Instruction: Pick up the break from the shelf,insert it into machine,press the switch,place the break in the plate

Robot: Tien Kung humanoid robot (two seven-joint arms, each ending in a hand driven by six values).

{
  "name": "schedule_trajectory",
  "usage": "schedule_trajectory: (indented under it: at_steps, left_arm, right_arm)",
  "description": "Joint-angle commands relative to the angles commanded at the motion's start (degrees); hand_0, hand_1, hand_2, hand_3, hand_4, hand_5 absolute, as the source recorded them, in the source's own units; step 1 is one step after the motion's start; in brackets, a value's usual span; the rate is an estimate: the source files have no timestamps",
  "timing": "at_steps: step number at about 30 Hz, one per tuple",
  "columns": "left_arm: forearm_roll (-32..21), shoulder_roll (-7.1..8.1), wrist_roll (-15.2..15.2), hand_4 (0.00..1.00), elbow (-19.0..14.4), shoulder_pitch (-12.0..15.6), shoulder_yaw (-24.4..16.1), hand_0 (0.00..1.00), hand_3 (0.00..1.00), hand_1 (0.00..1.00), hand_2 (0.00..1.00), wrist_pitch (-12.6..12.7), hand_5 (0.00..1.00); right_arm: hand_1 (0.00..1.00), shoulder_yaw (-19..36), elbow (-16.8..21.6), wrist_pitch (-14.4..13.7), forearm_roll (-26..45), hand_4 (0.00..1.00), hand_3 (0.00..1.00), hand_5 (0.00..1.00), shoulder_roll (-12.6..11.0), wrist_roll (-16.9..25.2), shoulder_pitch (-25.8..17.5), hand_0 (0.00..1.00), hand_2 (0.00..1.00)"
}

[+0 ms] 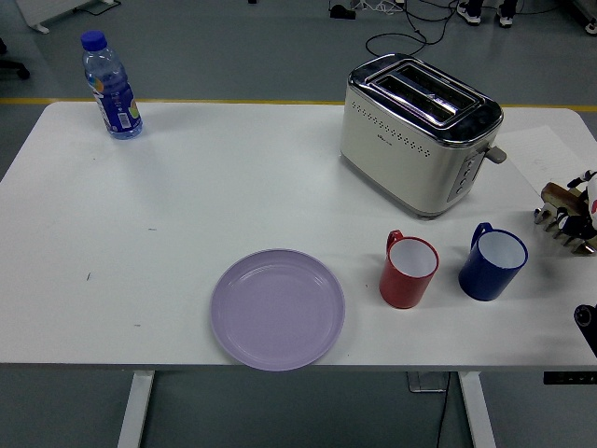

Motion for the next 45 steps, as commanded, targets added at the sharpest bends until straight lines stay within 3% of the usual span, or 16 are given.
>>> schedule_trajectory:
  at_steps: [10, 11, 15, 22, 31, 37, 45]
  left_arm:
    - [-0.4, 0.07, -0.1, 0.377, 0.0, -0.4, 0.1, 0.418, 0.587, 0.482, 0.516, 0.1, 0.998]
    - [-0.4, 0.07, -0.2, 0.379, 0.0, -0.5, 0.1, 0.418, 0.586, 0.482, 0.517, 0.1, 0.998]
    - [-0.5, 0.12, -0.2, 0.379, 0.0, -0.6, 0.1, 0.418, 0.586, 0.482, 0.517, 0.1, 0.998]
    - [-0.4, 0.17, -0.1, 0.375, 0.0, -0.7, 0.0, 0.418, 0.586, 0.481, 0.517, 0.1, 0.998]
    - [-0.4, 0.22, -0.1, 0.377, 0.0, -0.7, -0.1, 0.417, 0.585, 0.481, 0.516, 0.1, 0.998]
    - [-0.9, 0.32, -0.2, 0.376, 0.0, -0.9, 0.1, 0.418, 0.585, 0.481, 0.515, 0.1, 0.998]
    - [-0.7, 0.31, -0.2, 0.377, 0.0, -0.9, -0.4, 0.418, 0.585, 0.481, 0.514, 0.3, 0.998]
  right_arm:
    - [0.445, -0.6, -0.2, -0.4, 0.0, 0.504, 0.539, 0.019, -0.2, -0.7, 0.6, 0.388, 0.479]
    - [0.418, -0.6, -0.1, -1.0, 0.0, 0.465, 0.521, 0.002, -0.3, -0.8, 0.7, 0.366, 0.465]
    - [0.418, -0.4, 0.6, -2.6, 0.0, 0.465, 0.521, 0.002, -0.6, -1.1, 0.9, 0.366, 0.465]
    - [0.406, 0.6, 3.2, -5.2, 0.0, 0.435, 0.511, 0.002, -2.0, -2.1, 1.5, 0.345, 0.452]
    - [0.384, 0.6, 8.3, -6.2, 0.0, 0.43, 0.505, 0.002, -4.9, -2.6, 3.0, 0.338, 0.435]
    - [0.362, -1.2, 11.6, -5.2, 0.0, 0.423, 0.504, 0.002, -7.3, -3.4, 7.2, 0.33, 0.424]
    - [0.357, -3.9, 11.9, -2.3, 2.4, 0.419, 0.503, 0.002, -6.5, -4.1, 15.6, 0.326, 0.42]
